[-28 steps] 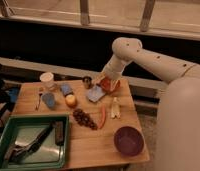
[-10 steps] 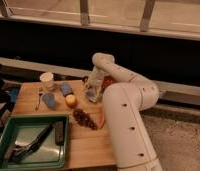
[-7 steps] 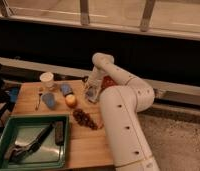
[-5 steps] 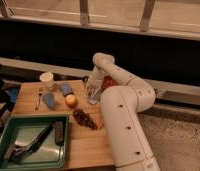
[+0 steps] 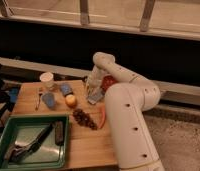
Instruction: Place towel in plastic cup
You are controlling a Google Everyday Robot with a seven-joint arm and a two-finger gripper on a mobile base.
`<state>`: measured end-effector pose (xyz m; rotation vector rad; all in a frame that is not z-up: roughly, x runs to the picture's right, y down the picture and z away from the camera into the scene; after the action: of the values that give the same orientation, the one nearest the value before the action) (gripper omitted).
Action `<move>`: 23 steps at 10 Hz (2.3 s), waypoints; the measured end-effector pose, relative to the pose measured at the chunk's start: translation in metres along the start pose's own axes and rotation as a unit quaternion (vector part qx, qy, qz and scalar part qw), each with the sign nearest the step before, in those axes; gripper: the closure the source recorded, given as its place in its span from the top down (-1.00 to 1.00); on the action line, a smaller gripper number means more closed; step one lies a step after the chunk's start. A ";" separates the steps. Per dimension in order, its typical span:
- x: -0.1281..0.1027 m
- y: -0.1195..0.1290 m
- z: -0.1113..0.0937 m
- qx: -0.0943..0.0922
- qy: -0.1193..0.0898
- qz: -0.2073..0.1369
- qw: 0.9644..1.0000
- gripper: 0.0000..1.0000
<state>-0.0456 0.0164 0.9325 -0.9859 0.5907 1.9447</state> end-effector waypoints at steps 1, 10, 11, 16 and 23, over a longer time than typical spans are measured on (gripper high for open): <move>0.008 0.006 -0.014 -0.012 -0.010 -0.013 1.000 -0.79; 0.157 0.092 -0.171 -0.124 -0.096 -0.211 0.965 -0.79; 0.160 0.093 -0.173 -0.126 -0.098 -0.215 0.963 -0.79; 0.163 0.097 -0.172 -0.129 -0.096 -0.226 0.961 -0.79; 0.220 0.195 -0.102 -0.132 -0.032 -0.339 0.931 -0.79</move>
<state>-0.2412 -0.0523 0.6999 -1.1020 -0.0686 1.4367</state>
